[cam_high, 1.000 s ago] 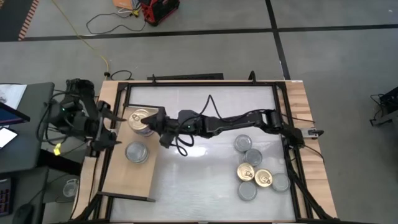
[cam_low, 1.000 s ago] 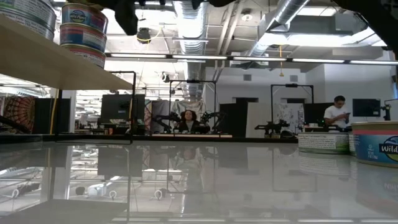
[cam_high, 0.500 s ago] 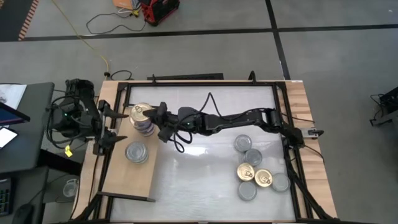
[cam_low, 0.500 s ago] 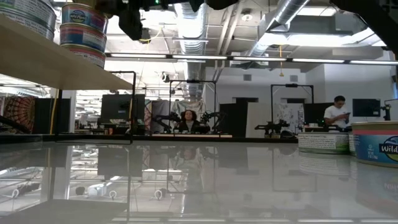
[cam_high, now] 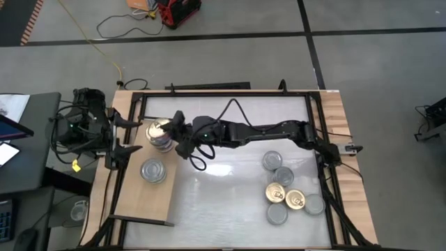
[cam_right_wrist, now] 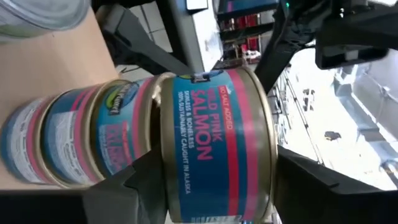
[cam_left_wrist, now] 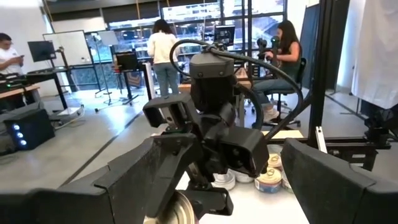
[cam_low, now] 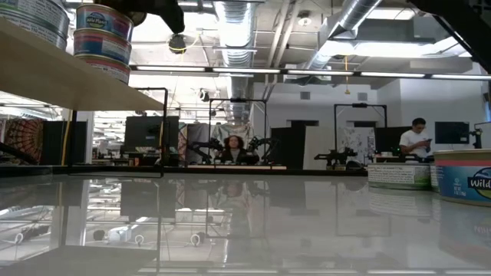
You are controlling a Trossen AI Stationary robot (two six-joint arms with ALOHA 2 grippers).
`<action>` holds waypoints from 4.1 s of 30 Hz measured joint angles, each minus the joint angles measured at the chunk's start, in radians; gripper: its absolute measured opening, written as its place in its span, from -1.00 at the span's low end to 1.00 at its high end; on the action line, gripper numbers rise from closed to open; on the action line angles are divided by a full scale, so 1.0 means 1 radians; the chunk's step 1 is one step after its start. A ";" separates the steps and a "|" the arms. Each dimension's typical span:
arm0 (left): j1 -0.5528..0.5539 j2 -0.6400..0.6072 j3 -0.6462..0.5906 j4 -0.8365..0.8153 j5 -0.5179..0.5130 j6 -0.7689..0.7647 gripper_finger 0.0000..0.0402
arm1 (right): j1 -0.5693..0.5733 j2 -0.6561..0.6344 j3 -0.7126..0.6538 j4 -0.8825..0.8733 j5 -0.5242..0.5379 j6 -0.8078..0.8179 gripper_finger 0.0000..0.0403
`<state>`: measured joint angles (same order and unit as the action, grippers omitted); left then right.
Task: Stack canned seafood by type on shelf
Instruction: Stack the blue tuna can on top of the blue tuna can on the shelf
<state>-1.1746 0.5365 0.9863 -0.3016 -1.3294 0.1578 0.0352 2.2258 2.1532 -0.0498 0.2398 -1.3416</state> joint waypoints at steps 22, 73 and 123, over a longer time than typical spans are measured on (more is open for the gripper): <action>0.000 0.000 0.000 -0.007 -0.002 -0.031 0.61 | -0.012 0.004 0.000 0.045 -0.062 0.123 0.32; 0.005 0.190 -0.001 -0.207 -0.191 0.226 0.68 | -0.037 0.005 0.000 0.047 -0.215 0.373 0.32; 0.315 0.301 -0.001 -0.391 -0.195 0.148 0.56 | -0.022 0.005 0.000 0.042 -0.289 0.351 0.32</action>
<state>-0.8600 0.8375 0.9855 -0.6930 -1.5243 0.3054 0.0131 2.2307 2.1529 -0.0083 -0.0494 -0.9907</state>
